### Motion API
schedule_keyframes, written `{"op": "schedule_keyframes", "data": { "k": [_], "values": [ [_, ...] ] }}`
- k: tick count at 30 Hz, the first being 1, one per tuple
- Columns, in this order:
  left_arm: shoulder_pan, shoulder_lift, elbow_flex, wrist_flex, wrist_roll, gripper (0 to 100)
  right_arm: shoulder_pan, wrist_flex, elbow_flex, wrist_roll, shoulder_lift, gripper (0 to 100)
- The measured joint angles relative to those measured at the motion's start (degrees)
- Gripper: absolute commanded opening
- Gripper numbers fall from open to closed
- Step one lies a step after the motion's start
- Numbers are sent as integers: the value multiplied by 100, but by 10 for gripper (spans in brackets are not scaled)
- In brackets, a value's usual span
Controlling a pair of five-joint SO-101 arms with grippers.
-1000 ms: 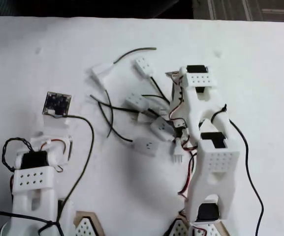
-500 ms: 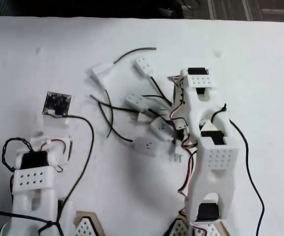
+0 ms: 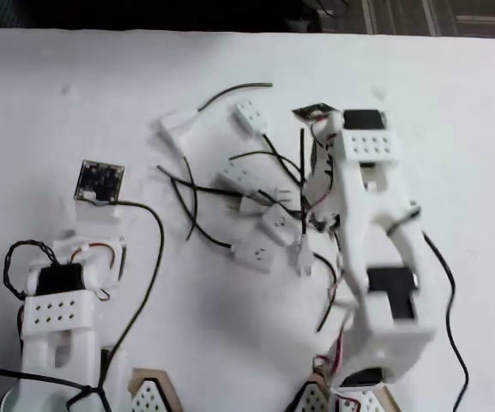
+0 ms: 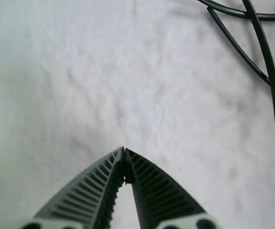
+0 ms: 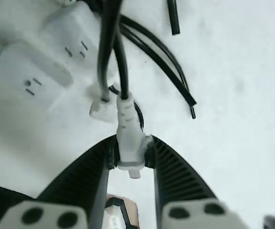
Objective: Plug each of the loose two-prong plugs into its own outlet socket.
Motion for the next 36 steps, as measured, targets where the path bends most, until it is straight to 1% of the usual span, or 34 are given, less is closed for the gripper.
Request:
{"op": "schedule_keyframes", "data": {
  "k": [4,8,11,15,19,23,27,36],
  "values": [
    [0,0,0,0,0,24,-79,9,853,167,-1433,17],
    [0,0,0,0,0,24,-580,-132,1916,193,-2374,17],
    [0,0,0,0,0,24,-1037,-554,2848,193,-2532,17],
    [0,0,0,0,0,24,-1653,-1398,3965,185,-2558,17],
    [0,0,0,0,0,24,-2013,-2242,4747,185,-2567,17],
    [0,0,0,0,0,24,-2233,-2532,5081,185,-2567,29],
    [0,0,0,0,0,24,-2321,-2576,5081,185,-2541,106],
    [0,0,0,0,0,24,-2426,-2611,4835,185,-1732,101]
  ]
}}
